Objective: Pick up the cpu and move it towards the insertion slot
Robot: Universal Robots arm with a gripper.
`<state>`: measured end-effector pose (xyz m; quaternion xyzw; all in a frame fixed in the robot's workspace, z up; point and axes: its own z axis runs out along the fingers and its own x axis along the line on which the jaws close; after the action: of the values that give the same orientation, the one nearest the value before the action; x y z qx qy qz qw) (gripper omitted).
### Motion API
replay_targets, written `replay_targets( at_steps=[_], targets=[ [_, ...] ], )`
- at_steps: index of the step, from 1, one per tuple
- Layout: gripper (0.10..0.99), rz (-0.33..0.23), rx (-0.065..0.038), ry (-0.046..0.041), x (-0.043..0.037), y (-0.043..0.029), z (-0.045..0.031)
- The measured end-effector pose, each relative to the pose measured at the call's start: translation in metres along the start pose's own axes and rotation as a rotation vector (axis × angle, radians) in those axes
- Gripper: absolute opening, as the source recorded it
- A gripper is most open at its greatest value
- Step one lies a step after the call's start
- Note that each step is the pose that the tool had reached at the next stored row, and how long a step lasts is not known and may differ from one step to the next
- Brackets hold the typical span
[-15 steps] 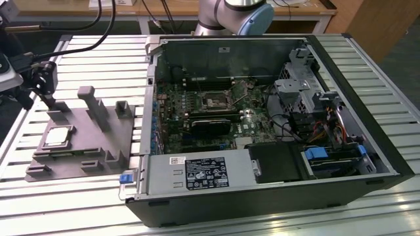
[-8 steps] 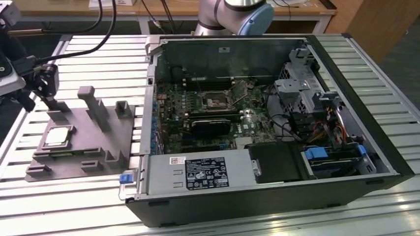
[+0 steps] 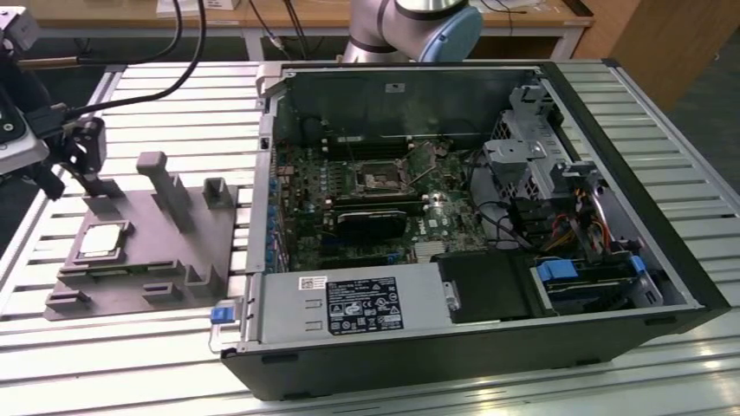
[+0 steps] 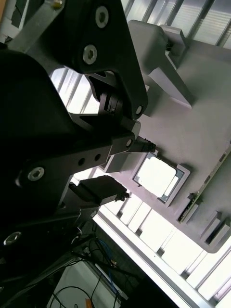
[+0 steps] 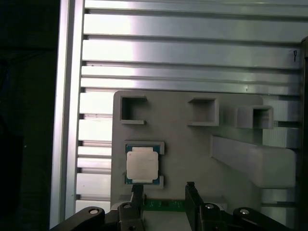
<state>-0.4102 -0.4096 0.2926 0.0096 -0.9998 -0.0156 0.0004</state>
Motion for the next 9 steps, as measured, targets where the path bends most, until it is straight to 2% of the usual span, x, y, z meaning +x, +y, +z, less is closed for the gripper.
replay_targets(
  at_steps=[9],
  targets=[
    [0.475, 0.0, 0.0, 0.0, 0.0, -0.0002, 0.0054]
  ],
)
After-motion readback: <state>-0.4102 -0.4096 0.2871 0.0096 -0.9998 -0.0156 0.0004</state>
